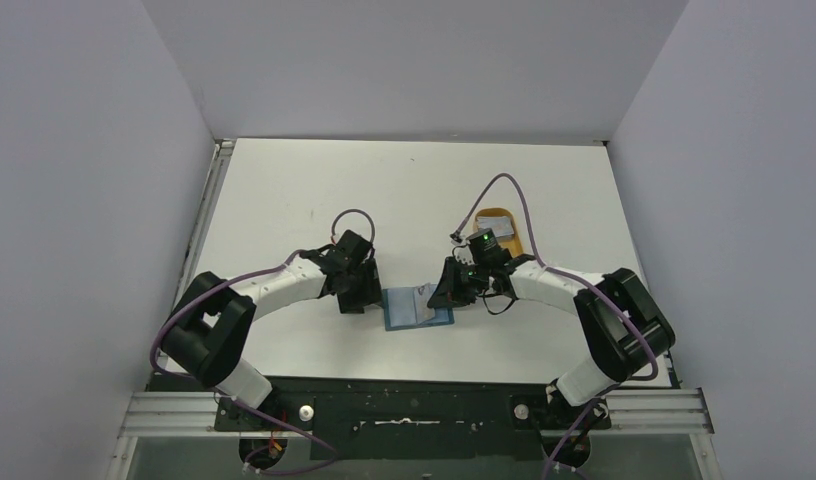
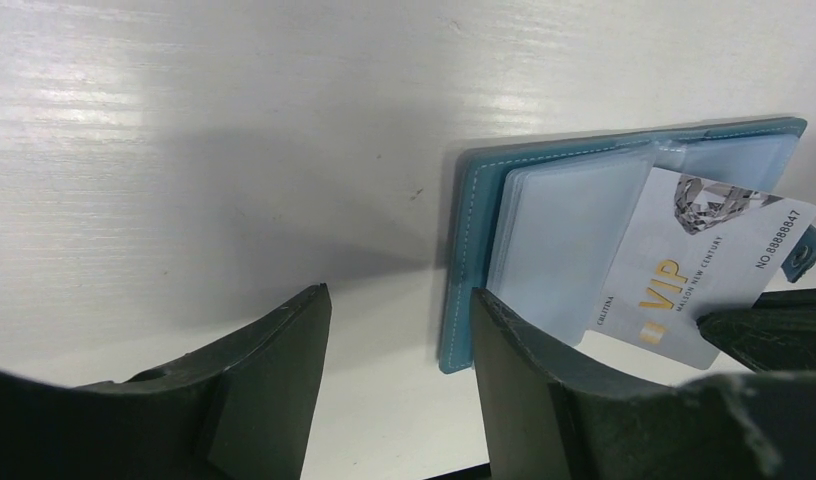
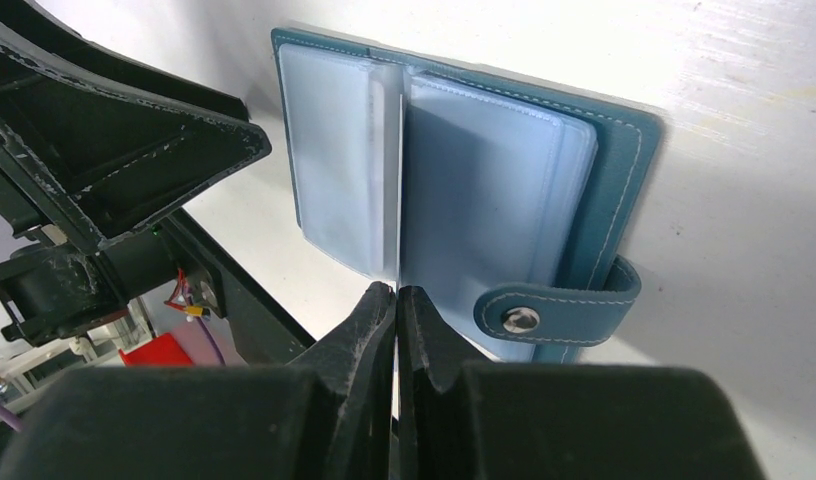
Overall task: Put the credit cards into the card holder
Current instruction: Insert the credit card into the card holder.
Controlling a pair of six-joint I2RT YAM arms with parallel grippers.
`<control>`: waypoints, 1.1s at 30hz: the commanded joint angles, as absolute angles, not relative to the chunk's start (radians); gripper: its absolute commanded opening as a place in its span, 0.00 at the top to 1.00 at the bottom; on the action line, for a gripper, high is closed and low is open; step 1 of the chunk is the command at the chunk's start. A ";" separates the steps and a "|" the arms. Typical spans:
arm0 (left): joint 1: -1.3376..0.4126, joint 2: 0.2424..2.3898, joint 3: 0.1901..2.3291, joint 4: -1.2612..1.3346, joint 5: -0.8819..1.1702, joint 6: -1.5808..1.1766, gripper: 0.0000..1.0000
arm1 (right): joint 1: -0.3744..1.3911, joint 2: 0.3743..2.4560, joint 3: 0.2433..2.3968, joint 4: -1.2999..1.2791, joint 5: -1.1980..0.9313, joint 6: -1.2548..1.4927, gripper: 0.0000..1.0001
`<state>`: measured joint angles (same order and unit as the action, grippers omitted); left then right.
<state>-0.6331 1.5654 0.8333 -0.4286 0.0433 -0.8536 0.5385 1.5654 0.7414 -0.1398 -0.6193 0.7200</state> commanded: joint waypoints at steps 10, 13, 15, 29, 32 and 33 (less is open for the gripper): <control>-0.629 1.597 0.819 -0.387 0.060 -0.845 0.51 | 0.560 1.544 0.735 -0.036 -0.618 0.749 1.00; -0.629 1.598 0.819 -0.387 0.060 -0.845 0.52 | 0.559 1.524 0.734 -0.043 -0.601 0.749 1.00; -0.629 1.598 0.819 -0.386 0.061 -0.844 0.52 | 0.559 1.524 0.737 -0.046 -0.601 0.747 1.00; -0.630 1.608 0.815 -0.375 0.075 -0.844 0.53 | 0.592 1.573 0.750 -0.020 -0.629 0.751 1.00; -0.629 1.610 0.815 -0.374 0.076 -0.844 0.53 | 0.598 1.586 0.755 -0.026 -0.625 0.748 1.00; -0.629 1.609 0.815 -0.374 0.077 -0.844 0.53 | 0.600 1.589 0.755 -0.025 -0.623 0.749 1.00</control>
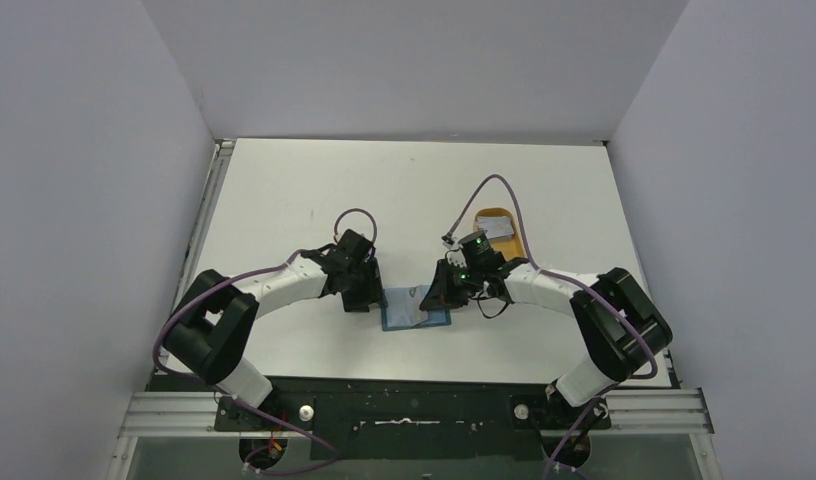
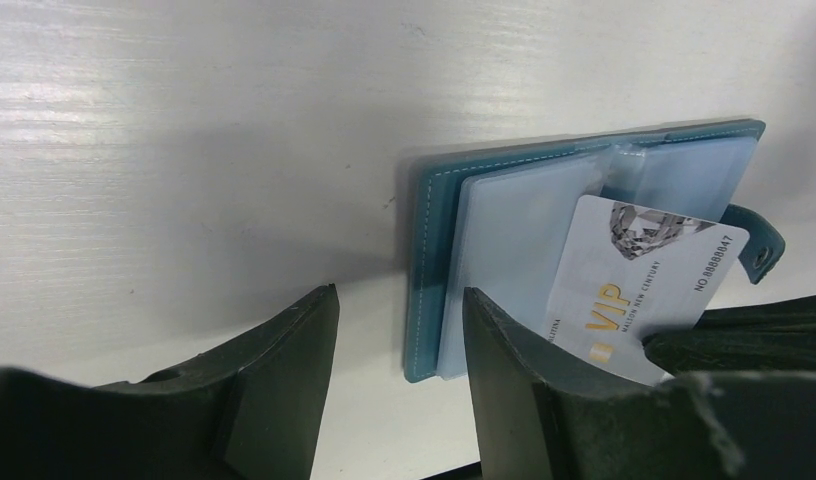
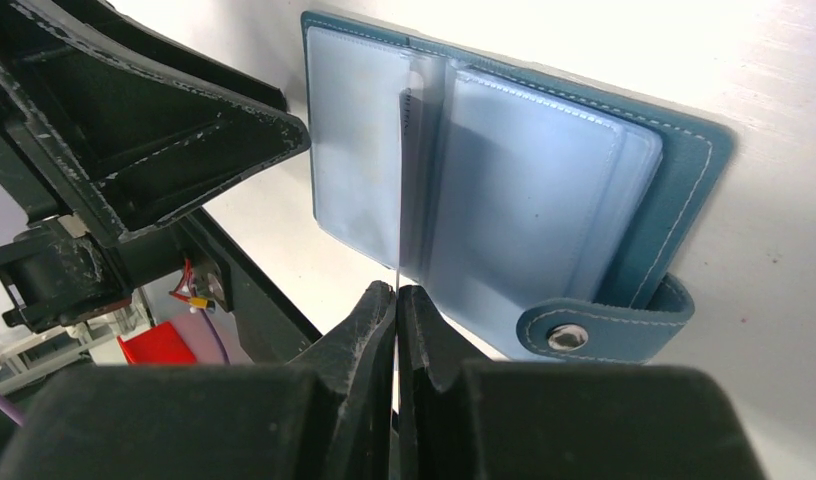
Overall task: Put the credit cards into the card holder
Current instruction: Insert the credit card into the card holder.
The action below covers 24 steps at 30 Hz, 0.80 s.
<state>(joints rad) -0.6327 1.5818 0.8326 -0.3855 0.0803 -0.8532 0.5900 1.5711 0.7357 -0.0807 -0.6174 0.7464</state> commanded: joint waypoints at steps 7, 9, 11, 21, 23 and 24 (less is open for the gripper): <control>-0.629 1.614 0.811 -0.373 0.080 -0.841 0.54 | 0.594 1.583 0.743 -0.034 -0.591 0.753 1.00; -0.629 1.615 0.811 -0.373 0.081 -0.841 0.54 | 0.590 1.581 0.741 -0.040 -0.585 0.755 1.00; -0.629 1.618 0.811 -0.371 0.081 -0.841 0.54 | 0.589 1.585 0.742 -0.042 -0.585 0.752 1.00; -0.629 1.646 0.804 -0.346 0.096 -0.841 0.57 | 0.618 1.656 0.743 0.014 -0.587 0.801 1.00; -0.629 1.647 0.802 -0.345 0.099 -0.841 0.58 | 0.624 1.665 0.737 0.049 -0.581 0.826 1.00; -0.629 1.648 0.802 -0.344 0.099 -0.841 0.58 | 0.625 1.671 0.733 0.068 -0.581 0.839 1.00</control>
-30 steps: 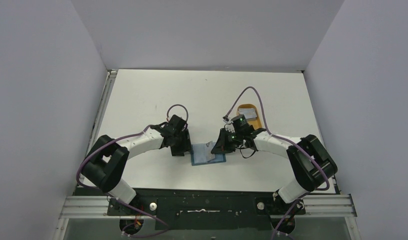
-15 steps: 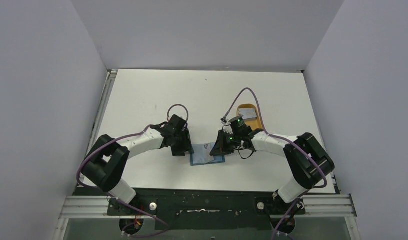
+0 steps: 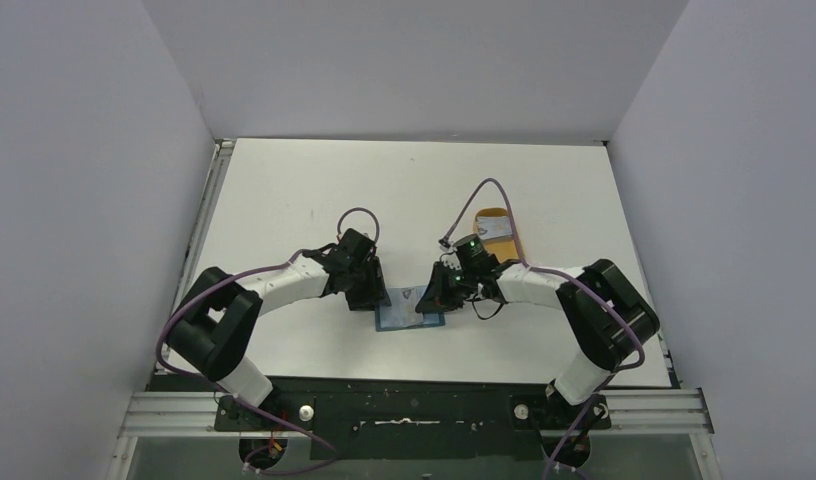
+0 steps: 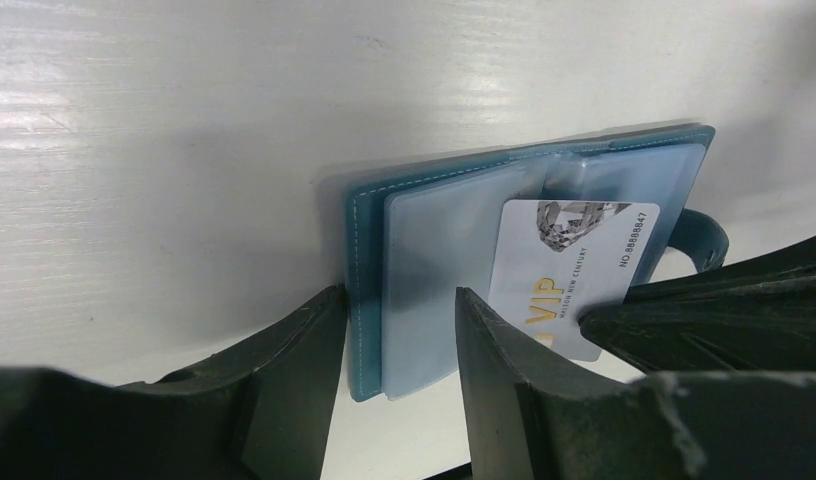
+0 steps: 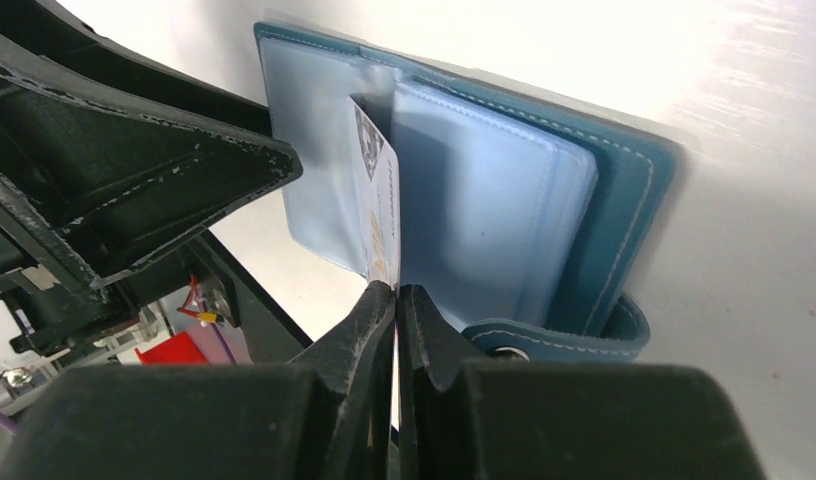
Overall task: Put the credit cards into the card holder
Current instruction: Insert the credit card into the card holder.
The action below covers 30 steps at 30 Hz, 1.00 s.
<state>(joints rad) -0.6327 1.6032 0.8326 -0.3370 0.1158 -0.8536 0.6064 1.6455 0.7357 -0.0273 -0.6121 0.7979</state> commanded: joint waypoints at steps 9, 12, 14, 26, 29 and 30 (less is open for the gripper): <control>-0.628 1.643 0.801 -0.355 0.086 -0.838 0.61 | 0.628 1.660 0.707 0.119 -0.521 0.907 1.00; -0.627 1.637 0.804 -0.366 0.076 -0.830 0.62 | 0.627 1.654 0.718 0.084 -0.522 0.890 1.00; -0.627 1.639 0.804 -0.370 0.072 -0.829 0.62 | 0.627 1.657 0.722 0.067 -0.530 0.890 1.00; -0.627 1.659 0.798 -0.368 0.056 -0.825 0.67 | 0.627 1.597 0.691 -0.058 -0.547 0.861 1.00; -0.627 1.664 0.799 -0.366 0.058 -0.825 0.68 | 0.627 1.596 0.688 -0.059 -0.549 0.860 1.00; -0.627 1.664 0.799 -0.366 0.057 -0.825 0.68 | 0.626 1.596 0.688 -0.062 -0.549 0.860 1.00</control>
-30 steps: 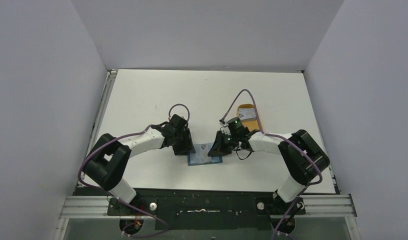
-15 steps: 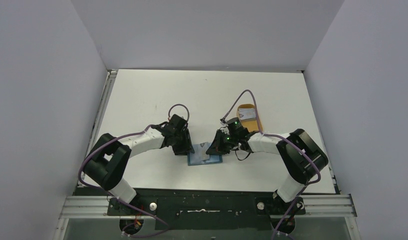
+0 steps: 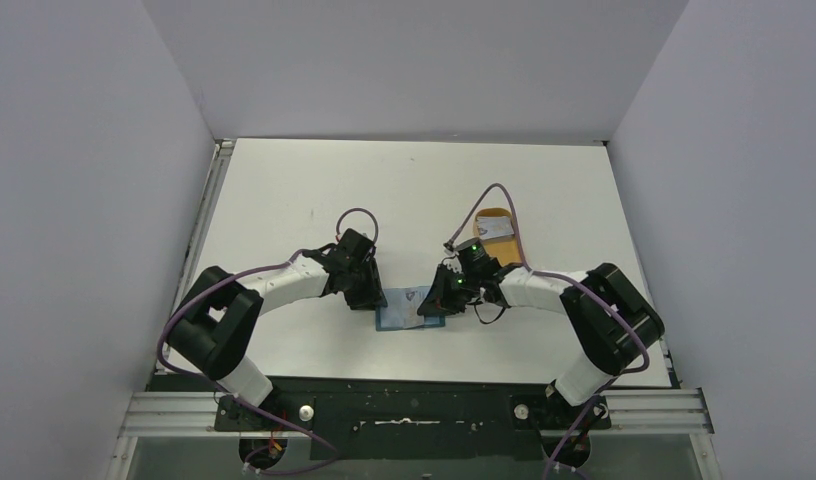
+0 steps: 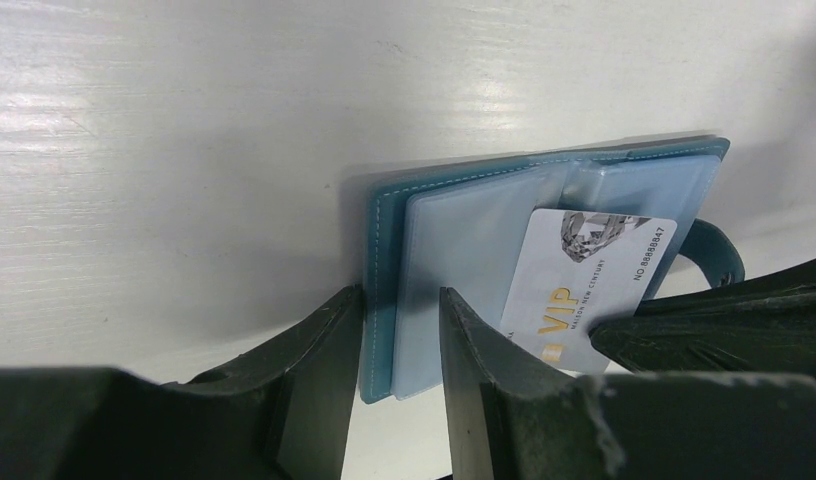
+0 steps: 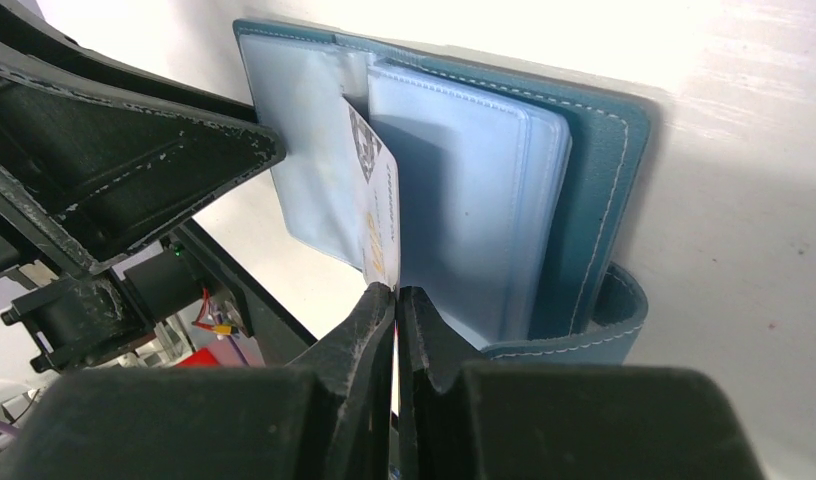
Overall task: Put the credit cards into the card holder
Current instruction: Insert the credit card into the card holder.
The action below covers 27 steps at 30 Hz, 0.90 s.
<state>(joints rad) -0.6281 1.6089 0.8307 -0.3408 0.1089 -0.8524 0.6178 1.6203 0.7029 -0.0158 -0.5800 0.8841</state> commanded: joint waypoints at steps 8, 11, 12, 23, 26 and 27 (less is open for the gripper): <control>-0.627 1.670 0.799 -0.372 0.052 -0.822 0.69 | 0.618 1.587 0.682 -0.090 -0.542 0.860 1.00; -0.627 1.666 0.799 -0.375 0.051 -0.821 0.70 | 0.612 1.568 0.667 -0.093 -0.542 0.860 1.00; -0.627 1.667 0.799 -0.374 0.051 -0.821 0.70 | 0.612 1.565 0.666 -0.095 -0.543 0.857 1.00; -0.627 1.675 0.793 -0.355 0.064 -0.827 0.70 | 0.620 1.610 0.689 -0.047 -0.564 0.863 1.00; -0.627 1.678 0.792 -0.351 0.069 -0.828 0.70 | 0.630 1.634 0.710 -0.042 -0.565 0.866 1.00; -0.627 1.678 0.790 -0.351 0.070 -0.828 0.70 | 0.632 1.640 0.716 -0.038 -0.567 0.869 1.00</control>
